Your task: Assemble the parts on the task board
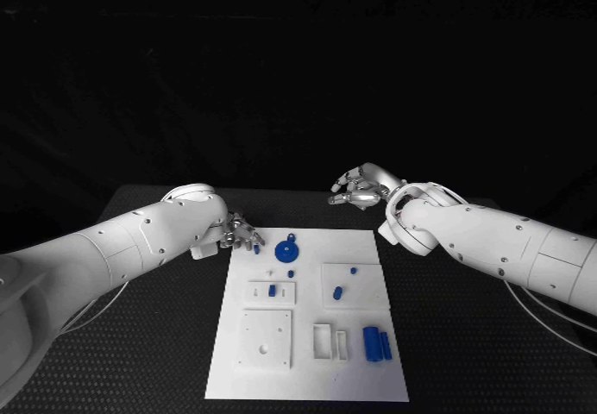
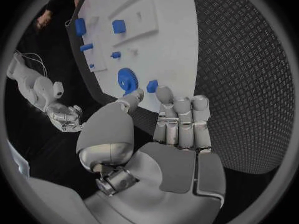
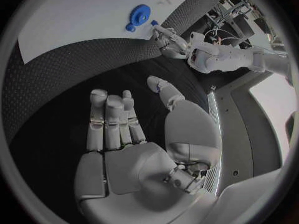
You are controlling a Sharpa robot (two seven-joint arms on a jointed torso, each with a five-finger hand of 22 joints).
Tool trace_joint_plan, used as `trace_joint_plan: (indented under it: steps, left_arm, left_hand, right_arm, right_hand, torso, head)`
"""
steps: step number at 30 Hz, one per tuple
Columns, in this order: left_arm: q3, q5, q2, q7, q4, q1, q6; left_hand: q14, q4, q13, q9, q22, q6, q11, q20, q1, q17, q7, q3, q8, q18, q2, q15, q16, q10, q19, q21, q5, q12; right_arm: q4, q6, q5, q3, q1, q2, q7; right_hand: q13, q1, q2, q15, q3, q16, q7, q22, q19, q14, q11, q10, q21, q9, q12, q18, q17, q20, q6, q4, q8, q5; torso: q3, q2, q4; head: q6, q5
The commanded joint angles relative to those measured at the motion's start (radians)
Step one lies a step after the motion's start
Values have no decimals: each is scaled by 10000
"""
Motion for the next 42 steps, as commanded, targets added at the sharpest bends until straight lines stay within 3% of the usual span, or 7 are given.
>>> trace_joint_plan:
  steps: [1, 18, 22, 30, 34, 37, 42]
  left_arm:
    - [2, 161, 45, 192, -9, 1, 229]
    - [2, 463, 63, 223, -36, 0, 388]
    - [2, 462, 70, 208, -32, 0, 411]
    - [2, 462, 65, 229, -50, 0, 299]
    - [3, 485, 49, 258, -59, 0, 213]
    - [3, 586, 46, 292, -81, 0, 121]
    - [5, 708, 31, 316, -84, 0, -29]
  left_hand:
    - [-88, -136, 13, -30, -17, 31, 6, -1405, 41, 11, -6, -38, 39, -65, 144, -10, 60, -78, -81, 47, -31, 45]
    - [-127, -571, 3, -142, -75, 142, 3, -1397, 302, 14, -19, -97, 102, -76, 654, -11, 67, -79, -173, 116, -30, 9]
    - [-123, -935, 9, -185, -94, 280, -29, -1403, 591, 23, -52, -10, 165, -82, 990, -37, 91, -57, -193, 172, 14, 14]
    - [-112, -1335, 10, -263, -143, 383, -47, -1410, 779, 23, -72, 87, 204, -105, 1309, -52, 112, -24, -209, 233, 108, 10]
    - [-91, -1593, 10, -292, -175, 474, -62, -1416, 913, 23, -90, 204, 253, -116, 1567, -62, 128, 10, -206, 275, 250, 11]
    - [-46, -1950, 11, -293, -208, 653, -104, -1429, 1090, 23, -135, 358, 359, -126, 1862, -94, 156, 72, -187, 338, 642, 17]
    - [7, -2232, 12, -309, -241, 754, -130, -1441, 1161, 23, -167, 452, 416, -137, 2033, -116, 186, 138, -155, 403, 855, 22]
  right_arm:
    - [1, 79, -34, 4, -3, 13, 33]
    - [-15, 91, -34, 4, -3, 28, 40]
    - [-19, 90, -34, 4, -3, 30, 40]
    - [-20, 92, -34, 4, -3, 33, 42]
    - [-23, 91, -34, 4, -3, 37, 46]
    - [-26, 89, -29, 4, -3, 39, 49]
    - [-29, 94, -21, 4, -3, 36, 51]
  right_hand:
    - [-18, -21, 44, 32, -27, 52, 54, 142, -11, -41, -12, -55, -62, -12, 32, 294, -15, 40, 6, 15, -32, -59]
    - [-25, -16, 53, 30, -22, 56, 52, 142, -8, -39, -14, -53, -61, -12, 41, 294, -17, 38, 18, 18, -24, -61]
    - [-27, -16, 55, 29, -22, 57, 51, 142, -8, -38, -14, -53, -61, -11, 43, 294, -18, 38, 21, 19, -22, -62]
    - [-31, -15, 56, 28, -21, 58, 49, 142, -6, -37, -16, -52, -60, -11, 47, 294, -19, 38, 26, 19, -19, -63]
    - [-32, -15, 56, 28, -20, 59, 49, 142, -6, -37, -16, -52, -60, -11, 49, 294, -19, 37, 28, 20, -18, -63]
    - [-34, -14, 55, 27, -20, 60, 49, 142, -6, -37, -17, -52, -60, -12, 50, 294, -20, 37, 28, 19, -17, -63]
    - [-36, -15, 56, 27, -20, 60, 48, 142, -6, -36, -17, -52, -60, -12, 52, 294, -21, 37, 30, 21, -16, -62]
  torso:
    - [0, 5, -6]
    - [0, 4, -6]
    - [-3, 5, -8]
    - [-4, 3, 0]
    - [-5, 2, -4]
    - [-5, 6, -5]
    - [-2, 3, -7]
  head:
    - [-1, 12]
    - [-20, 17]
    - [-29, 21]
    - [-37, 18]
    - [-39, 16]
    - [-41, 19]
    - [-42, 19]
